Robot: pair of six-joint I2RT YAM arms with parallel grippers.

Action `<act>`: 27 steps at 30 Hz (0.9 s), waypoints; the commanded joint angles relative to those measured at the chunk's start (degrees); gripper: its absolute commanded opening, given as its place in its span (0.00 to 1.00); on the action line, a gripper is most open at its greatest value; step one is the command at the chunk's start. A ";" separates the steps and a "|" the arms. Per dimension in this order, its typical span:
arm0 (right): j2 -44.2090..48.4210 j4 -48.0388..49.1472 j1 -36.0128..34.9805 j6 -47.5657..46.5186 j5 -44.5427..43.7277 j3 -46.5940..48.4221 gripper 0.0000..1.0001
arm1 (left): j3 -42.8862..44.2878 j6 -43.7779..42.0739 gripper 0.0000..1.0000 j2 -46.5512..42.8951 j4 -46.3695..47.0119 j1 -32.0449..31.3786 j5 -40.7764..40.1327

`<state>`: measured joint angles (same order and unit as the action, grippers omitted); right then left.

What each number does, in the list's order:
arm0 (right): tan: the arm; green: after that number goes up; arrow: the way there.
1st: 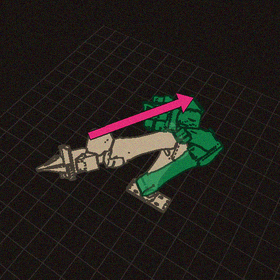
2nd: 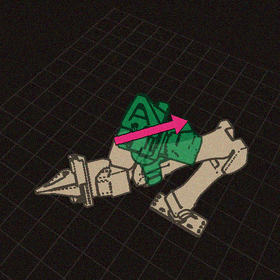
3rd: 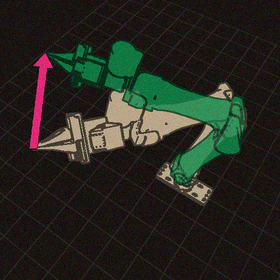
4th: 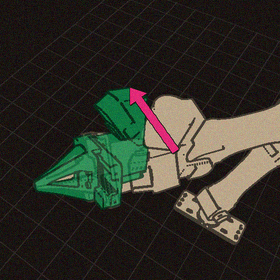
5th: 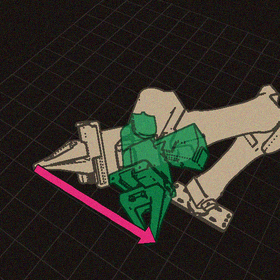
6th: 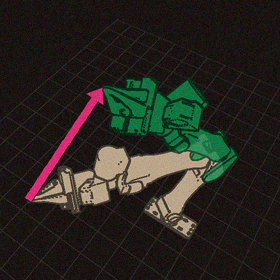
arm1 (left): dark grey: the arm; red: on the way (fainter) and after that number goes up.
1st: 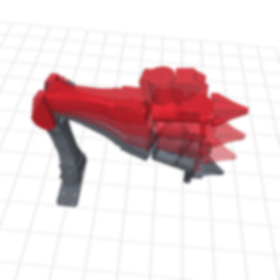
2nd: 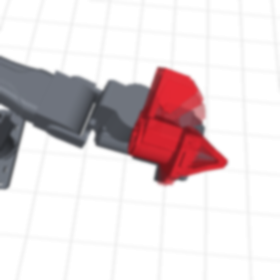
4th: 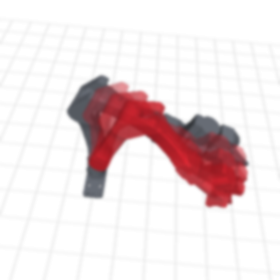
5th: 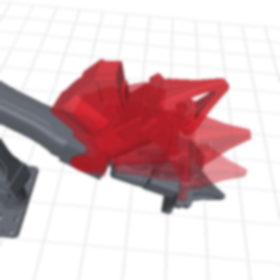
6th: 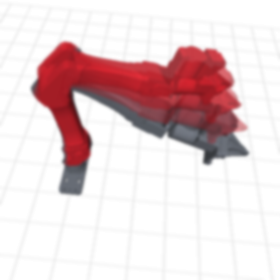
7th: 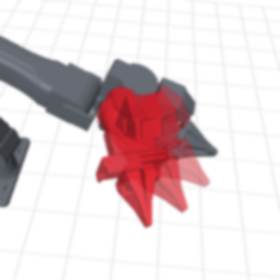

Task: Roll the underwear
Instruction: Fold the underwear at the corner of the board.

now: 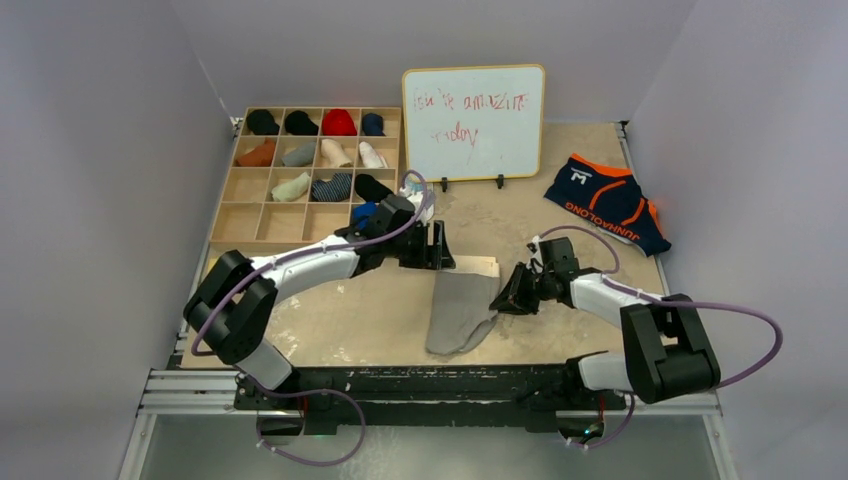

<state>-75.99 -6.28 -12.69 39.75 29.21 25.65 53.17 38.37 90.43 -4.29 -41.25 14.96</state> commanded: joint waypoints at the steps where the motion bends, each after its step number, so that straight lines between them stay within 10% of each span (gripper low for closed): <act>1: -2.32 1.00 -0.07 -1.86 -2.92 -2.40 0.13 | 8.10 -0.43 0.67 2.79 1.98 0.10 2.55; 27: 0.31 19.88 -0.06 3.17 -1.20 -11.29 0.00 | 44.06 4.38 0.49 32.78 -20.79 -10.65 -9.39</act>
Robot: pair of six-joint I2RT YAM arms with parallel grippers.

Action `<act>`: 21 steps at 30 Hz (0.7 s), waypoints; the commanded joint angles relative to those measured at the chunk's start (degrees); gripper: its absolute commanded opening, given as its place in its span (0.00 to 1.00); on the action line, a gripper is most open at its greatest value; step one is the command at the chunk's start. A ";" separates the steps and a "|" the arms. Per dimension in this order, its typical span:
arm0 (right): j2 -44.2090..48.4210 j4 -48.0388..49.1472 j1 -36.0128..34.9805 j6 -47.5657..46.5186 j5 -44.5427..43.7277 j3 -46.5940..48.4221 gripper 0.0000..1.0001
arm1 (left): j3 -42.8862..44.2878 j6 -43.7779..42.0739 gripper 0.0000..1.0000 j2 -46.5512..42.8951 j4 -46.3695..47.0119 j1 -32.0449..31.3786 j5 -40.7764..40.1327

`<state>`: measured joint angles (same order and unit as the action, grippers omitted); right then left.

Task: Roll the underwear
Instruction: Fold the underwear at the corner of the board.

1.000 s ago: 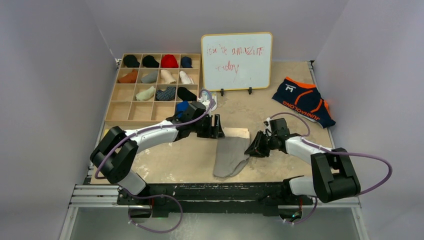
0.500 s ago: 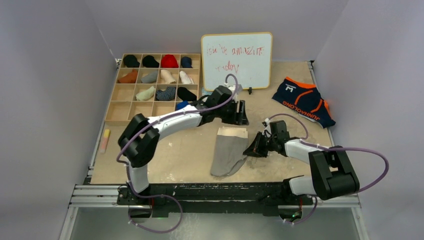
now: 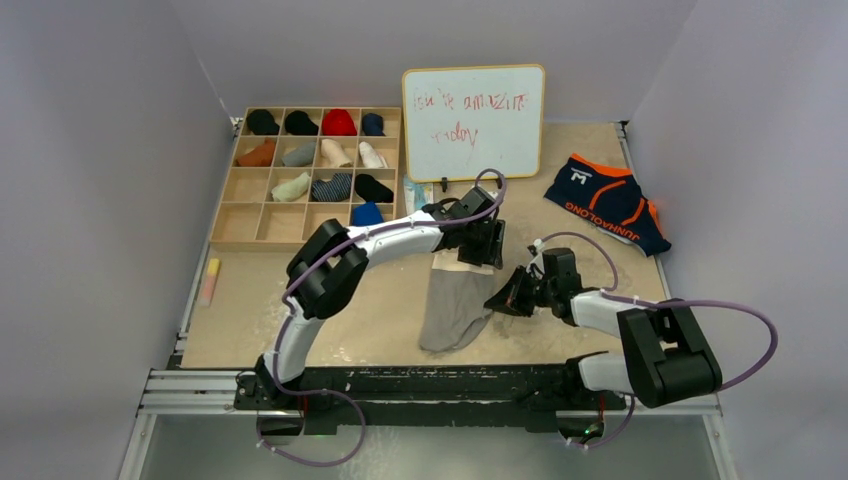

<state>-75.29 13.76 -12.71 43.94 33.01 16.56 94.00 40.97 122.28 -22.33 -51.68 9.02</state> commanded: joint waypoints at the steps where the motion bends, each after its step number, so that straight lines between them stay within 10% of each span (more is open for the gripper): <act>1: -0.31 0.12 -0.03 -0.98 -5.03 -2.30 0.00 | 3.86 1.75 0.49 1.54 -3.33 -0.18 -3.67; 21: 3.39 1.57 -0.04 -3.10 -5.99 -3.43 0.00 | 13.96 -2.02 0.49 12.64 -15.86 -1.72 -8.85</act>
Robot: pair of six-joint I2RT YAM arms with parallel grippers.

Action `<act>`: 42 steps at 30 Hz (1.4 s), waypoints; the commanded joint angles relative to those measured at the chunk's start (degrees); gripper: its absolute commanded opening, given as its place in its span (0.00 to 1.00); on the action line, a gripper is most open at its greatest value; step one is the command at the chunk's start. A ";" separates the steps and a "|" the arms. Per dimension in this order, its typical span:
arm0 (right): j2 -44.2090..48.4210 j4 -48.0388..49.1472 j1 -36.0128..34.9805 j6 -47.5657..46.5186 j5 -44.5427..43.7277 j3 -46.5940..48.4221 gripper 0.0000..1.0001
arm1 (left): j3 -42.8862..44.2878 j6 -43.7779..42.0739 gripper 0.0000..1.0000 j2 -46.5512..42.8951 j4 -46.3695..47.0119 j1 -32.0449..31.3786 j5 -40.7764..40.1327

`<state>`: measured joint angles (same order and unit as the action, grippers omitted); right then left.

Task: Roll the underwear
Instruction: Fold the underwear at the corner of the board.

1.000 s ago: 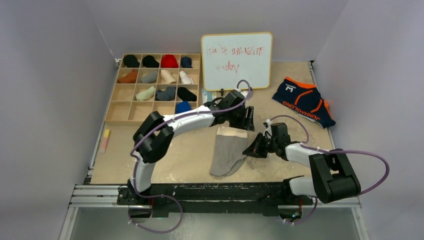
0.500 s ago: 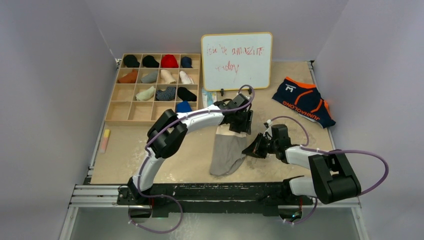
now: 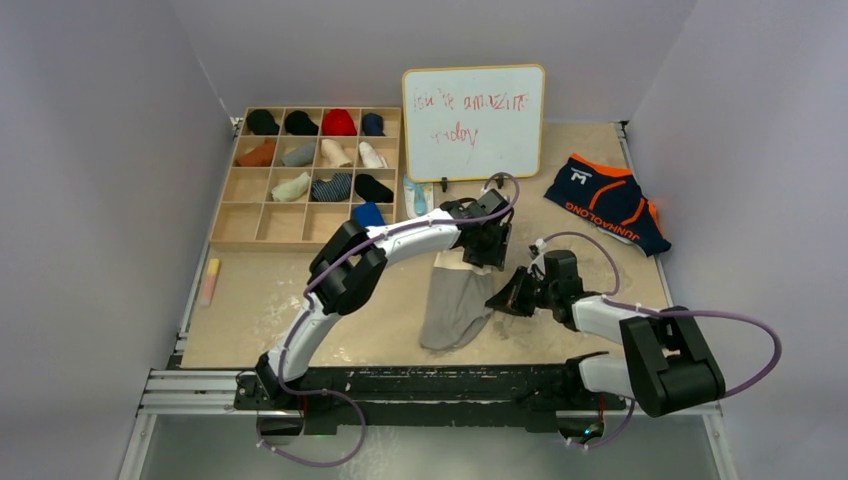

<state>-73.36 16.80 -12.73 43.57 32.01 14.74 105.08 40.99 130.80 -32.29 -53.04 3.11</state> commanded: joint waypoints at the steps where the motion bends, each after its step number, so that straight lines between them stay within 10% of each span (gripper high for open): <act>1: 2.06 -1.36 -0.02 -2.83 -5.01 -1.79 0.00 | 3.73 -2.51 0.49 4.92 -7.13 -0.44 -2.97; 28: 12.58 -2.24 -1.12 -8.85 -2.87 -2.39 0.00 | 22.93 -13.25 0.42 24.12 -32.96 -1.04 -6.90; 42: 12.87 -2.67 -1.82 -9.91 -2.73 -2.10 0.00 | 24.63 -15.76 0.09 27.03 -33.73 -1.06 -3.38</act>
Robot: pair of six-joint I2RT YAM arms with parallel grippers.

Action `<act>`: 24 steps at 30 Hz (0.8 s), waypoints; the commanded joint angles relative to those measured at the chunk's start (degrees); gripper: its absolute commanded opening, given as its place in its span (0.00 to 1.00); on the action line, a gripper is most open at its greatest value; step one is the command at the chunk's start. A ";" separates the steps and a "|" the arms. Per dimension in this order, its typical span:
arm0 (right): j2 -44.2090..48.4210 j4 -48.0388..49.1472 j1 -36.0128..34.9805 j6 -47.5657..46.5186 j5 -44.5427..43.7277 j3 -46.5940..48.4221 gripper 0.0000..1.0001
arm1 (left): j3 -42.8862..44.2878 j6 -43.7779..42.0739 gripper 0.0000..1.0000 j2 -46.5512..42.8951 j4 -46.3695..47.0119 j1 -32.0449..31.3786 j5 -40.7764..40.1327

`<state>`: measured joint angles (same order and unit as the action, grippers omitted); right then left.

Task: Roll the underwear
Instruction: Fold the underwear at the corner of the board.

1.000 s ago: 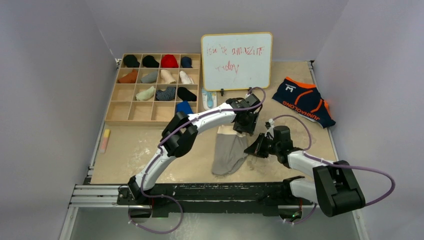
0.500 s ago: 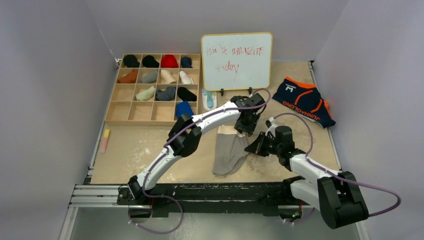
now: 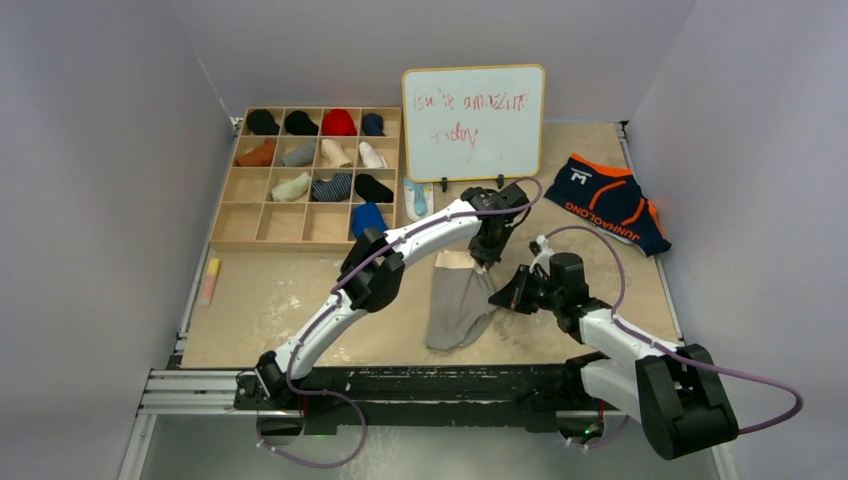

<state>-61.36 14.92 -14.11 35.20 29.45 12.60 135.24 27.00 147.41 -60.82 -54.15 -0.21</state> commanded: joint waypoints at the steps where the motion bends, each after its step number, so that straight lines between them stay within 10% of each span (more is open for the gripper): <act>1: 0.98 -0.97 -0.42 -1.66 -0.18 0.13 0.00 | -5.99 -1.47 0.05 9.78 -4.09 0.06 -0.06; 24: 3.85 -19.86 -0.83 -7.80 -6.14 10.71 0.00 | -47.30 17.10 0.00 -26.95 57.25 10.18 24.38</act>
<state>-57.93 1.56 -14.59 30.98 24.84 19.46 91.66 40.53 126.28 -16.69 -45.04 19.86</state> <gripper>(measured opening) 0.011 0.019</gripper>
